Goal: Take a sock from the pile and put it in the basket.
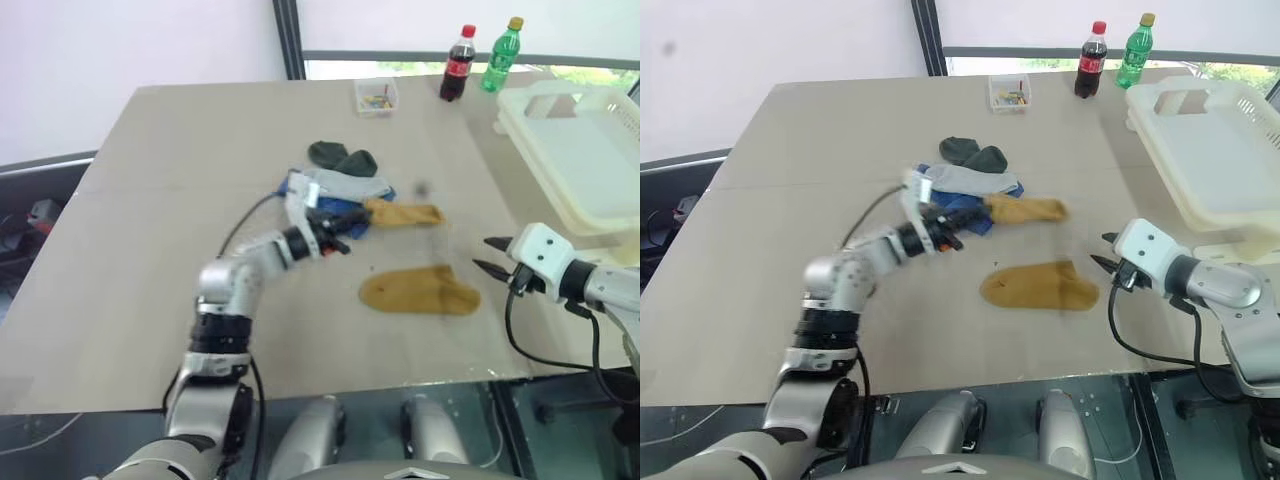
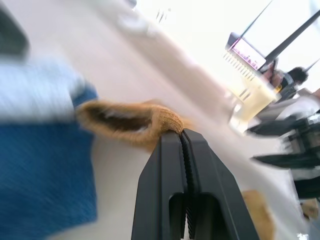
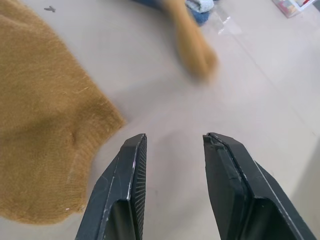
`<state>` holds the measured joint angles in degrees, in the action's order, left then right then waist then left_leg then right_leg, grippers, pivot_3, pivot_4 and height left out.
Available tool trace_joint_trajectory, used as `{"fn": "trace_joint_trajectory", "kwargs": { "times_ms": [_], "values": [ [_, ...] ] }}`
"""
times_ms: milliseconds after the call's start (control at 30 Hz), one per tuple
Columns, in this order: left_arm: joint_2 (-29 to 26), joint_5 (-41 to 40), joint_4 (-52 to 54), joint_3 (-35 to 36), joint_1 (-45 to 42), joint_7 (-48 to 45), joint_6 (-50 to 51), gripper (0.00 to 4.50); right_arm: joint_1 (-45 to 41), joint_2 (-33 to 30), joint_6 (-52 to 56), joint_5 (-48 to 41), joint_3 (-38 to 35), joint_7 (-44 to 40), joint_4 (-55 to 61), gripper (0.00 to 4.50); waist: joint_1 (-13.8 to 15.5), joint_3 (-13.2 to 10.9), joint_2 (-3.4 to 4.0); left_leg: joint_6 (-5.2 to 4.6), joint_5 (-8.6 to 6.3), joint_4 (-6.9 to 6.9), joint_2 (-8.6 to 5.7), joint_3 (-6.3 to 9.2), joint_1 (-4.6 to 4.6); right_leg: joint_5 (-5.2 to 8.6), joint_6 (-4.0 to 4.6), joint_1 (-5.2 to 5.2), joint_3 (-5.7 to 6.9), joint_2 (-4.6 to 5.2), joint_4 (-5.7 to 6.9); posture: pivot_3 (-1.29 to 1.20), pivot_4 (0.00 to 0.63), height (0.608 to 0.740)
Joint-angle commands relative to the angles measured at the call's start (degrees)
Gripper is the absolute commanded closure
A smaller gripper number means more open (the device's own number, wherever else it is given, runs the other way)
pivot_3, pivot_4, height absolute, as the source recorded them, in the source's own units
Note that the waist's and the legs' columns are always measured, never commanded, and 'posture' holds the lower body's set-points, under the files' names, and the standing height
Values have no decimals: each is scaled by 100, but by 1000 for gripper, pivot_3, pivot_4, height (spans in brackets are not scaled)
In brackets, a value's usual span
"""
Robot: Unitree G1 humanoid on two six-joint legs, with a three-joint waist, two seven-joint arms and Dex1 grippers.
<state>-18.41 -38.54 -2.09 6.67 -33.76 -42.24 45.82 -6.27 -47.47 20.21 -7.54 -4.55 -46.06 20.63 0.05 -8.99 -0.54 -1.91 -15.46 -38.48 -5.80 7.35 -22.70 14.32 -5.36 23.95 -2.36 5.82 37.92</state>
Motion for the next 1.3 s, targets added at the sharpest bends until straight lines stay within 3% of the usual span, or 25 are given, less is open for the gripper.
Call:
{"fn": "trace_joint_trajectory", "kwargs": {
  "times_ms": [33,133,267,500,667,767,867,933,1000,1100,1167,1300],
  "values": [
    [-804,-572,477,424,-489,-549,430,4430,-84,51,7,-50,-114,105,196,2647,-18,-1,-1,0,0,0,0,1,0,0,0,0,1,0,1,0,150,740],
    [-1458,-856,249,409,-1171,-1050,898,4430,-101,100,42,-49,-83,134,198,2647,12,-3,-5,0,0,-5,-2,9,-5,0,0,-1,9,-1,0,0,150,740],
    [-2181,-548,-172,-509,-2018,-2312,1099,4430,-137,149,81,-23,-32,170,199,2647,22,-1,-2,-1,0,-5,-6,8,-4,0,0,-3,10,0,-3,0,150,740],
    [-2328,289,-1170,-1494,-2695,-3213,727,4430,218,224,247,-38,-261,373,562,2647,-65,-2,-3,0,0,0,-4,8,-2,1,0,-1,9,-6,1,0,150,740],
    [-1055,909,-1654,-2287,-2795,-2959,349,4430,311,259,350,-35,-310,504,661,2647,-40,-8,-11,-2,0,-13,-9,10,-9,0,-1,-5,11,-2,1,0,150,740],
    [475,1843,-2786,-3109,-2676,-2422,-824,4430,456,303,546,-90,-397,606,980,2647,31,1,-1,-2,0,-12,-7,13,-2,1,-1,-15,15,-3,-2,0,150,740],
    [1630,2346,-4063,-3112,-2817,-1869,-1716,4430,648,287,848,-164,-567,660,1317,2647,10,-26,-37,-4,-1,-20,-14,14,-15,0,-2,-14,18,1,-6,0,150,740],
    [2075,2456,-4606,-2996,-2868,-1686,-2147,4430,793,272,1146,-232,-689,710,1546,2647,-62,-23,-31,-5,-2,-8,-6,5,-15,0,-2,9,-3,-4,4,0,150,740],
    [2277,2433,-4795,-2728,-2835,-1593,-2364,3848,838,262,1424,-322,-789,745,1654,2647,-65,-22,-31,-5,-2,-7,-5,3,-10,0,-2,7,-4,-4,4,0,150,740],
    [2145,2386,-4414,-2375,-2648,-1498,-2386,2678,693,381,1851,-535,-930,875,1719,1809,-83,-23,-31,-6,-2,-13,-8,3,-11,0,-3,3,-4,-2,5,0,150,740],
    [1858,2240,-3678,-2082,-2380,-1424,-2176,1795,448,600,2211,-731,-1000,1100,1685,955,-111,-23,-31,-5,-2,-13,-5,1,-5,-1,-4,3,-9,-3,9,0,150,740],
    [1444,2048,-2323,-1694,-1793,-1088,-1600,1795,45,871,2748,-953,-888,1348,1548,955,-86,-20,-26,-4,-1,-8,3,1,0,-1,-3,8,-14,-9,17,0,150,740]
  ]
}}
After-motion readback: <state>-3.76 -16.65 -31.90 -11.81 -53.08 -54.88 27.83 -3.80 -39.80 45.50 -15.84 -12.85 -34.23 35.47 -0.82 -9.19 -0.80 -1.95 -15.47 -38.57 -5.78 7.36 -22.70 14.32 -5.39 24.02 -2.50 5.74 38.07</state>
